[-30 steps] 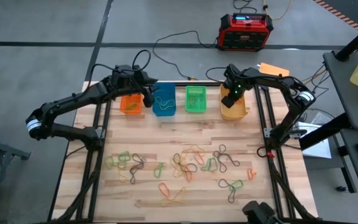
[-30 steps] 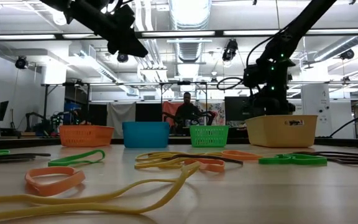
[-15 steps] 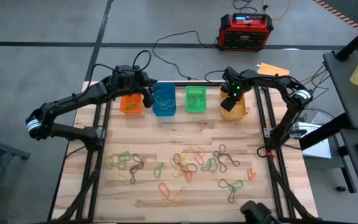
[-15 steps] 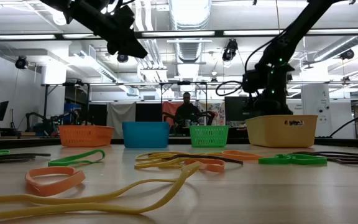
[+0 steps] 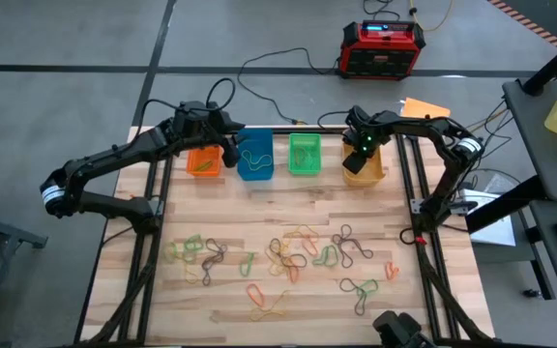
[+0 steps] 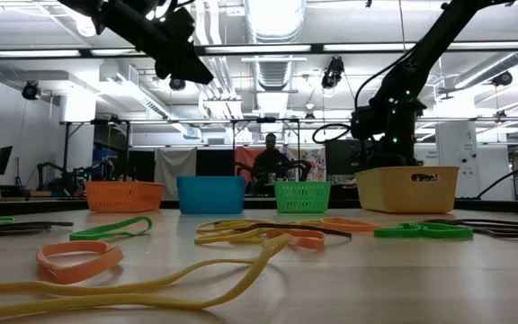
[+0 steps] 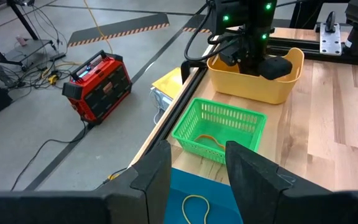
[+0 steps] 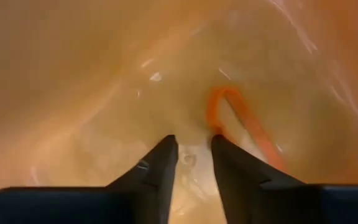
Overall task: Sort rubber bands into baskets
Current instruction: Put the orange rubber band from the light orange bin into the green bin
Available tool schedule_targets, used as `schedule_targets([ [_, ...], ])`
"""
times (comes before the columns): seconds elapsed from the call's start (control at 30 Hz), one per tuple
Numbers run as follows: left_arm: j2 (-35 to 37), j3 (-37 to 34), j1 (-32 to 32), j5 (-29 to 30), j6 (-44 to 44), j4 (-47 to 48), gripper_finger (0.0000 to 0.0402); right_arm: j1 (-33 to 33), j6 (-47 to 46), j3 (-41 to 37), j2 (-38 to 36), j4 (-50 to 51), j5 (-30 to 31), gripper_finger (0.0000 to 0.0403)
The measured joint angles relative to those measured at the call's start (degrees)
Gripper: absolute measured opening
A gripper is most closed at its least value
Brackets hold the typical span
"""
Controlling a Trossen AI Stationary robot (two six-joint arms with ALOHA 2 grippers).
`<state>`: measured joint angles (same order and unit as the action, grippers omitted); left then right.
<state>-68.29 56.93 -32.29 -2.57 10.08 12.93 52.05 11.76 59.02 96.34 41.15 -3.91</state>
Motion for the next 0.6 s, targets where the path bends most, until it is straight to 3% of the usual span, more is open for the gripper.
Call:
schedule_targets([
  [0.17, 0.0, 0.0, 0.0, 0.0, -0.02, -0.02, 0.0137, 0.0, -0.6, 0.45, -1.08, 0.82, 0.07, 0.0016],
  [0.6, 0.0, 0.0, 0.0, 0.0, -0.02, 0.0, 0.0137, 0.12, -1.24, 1.25, -6.69, -0.26, 1.42, 0.001],
])
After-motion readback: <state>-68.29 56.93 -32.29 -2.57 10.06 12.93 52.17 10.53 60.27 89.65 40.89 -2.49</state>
